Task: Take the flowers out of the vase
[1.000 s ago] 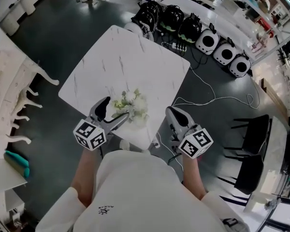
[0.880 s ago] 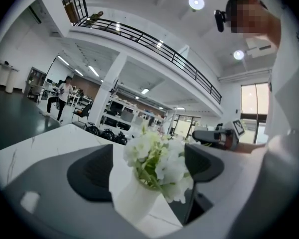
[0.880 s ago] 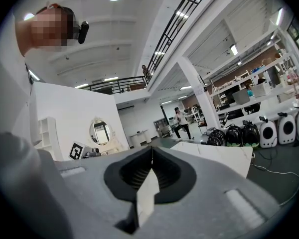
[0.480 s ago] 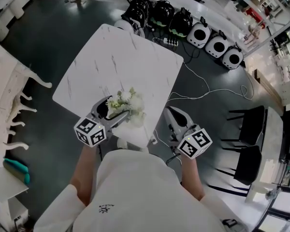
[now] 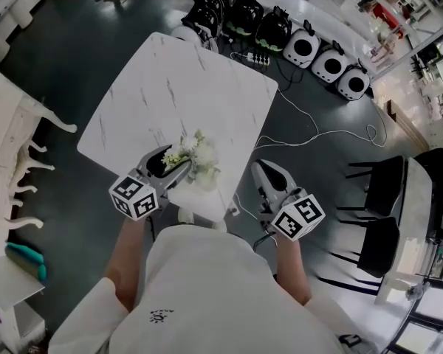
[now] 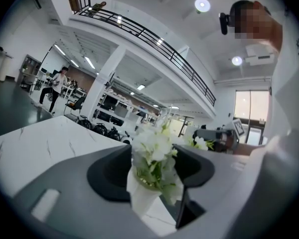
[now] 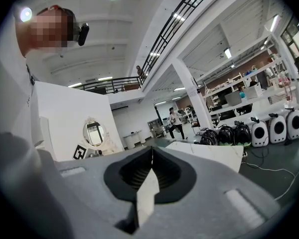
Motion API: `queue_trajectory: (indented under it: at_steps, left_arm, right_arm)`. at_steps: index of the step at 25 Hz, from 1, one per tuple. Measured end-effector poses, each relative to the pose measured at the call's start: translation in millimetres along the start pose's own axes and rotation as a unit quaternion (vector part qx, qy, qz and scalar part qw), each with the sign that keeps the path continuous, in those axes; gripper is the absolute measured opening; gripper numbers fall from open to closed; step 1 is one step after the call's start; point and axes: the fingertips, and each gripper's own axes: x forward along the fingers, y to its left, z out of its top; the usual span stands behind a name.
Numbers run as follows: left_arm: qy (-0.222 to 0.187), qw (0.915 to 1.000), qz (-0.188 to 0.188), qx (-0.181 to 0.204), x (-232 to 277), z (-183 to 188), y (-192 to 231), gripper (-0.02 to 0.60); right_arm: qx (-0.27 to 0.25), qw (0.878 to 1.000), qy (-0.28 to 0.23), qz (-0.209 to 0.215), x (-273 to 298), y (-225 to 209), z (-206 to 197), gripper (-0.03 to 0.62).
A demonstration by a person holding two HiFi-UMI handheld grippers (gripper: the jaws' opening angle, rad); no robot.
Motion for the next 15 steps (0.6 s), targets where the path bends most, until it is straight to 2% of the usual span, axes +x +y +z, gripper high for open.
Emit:
queue_trajectory:
  at_steps: [5,11,15]
  left_arm:
    - [-0.008,0.9999,0.011,-0.002,-2,2,1,0.174]
    - [-0.014,0.9997,0.022,-0.003,-3,5,-2,0.126]
    - [-0.023,0.9992,0.026,-0.018,-5,8,-6,0.107]
  right_arm:
    - [-0.001,1.0,-0.001,0.0,-5,-3,3,0.002]
    - [-0.004,1.0,-0.002,0.01,-8,-3,7,0.002]
    - [-0.005,1.0,-0.004,0.016,-12,-2,8,0.002]
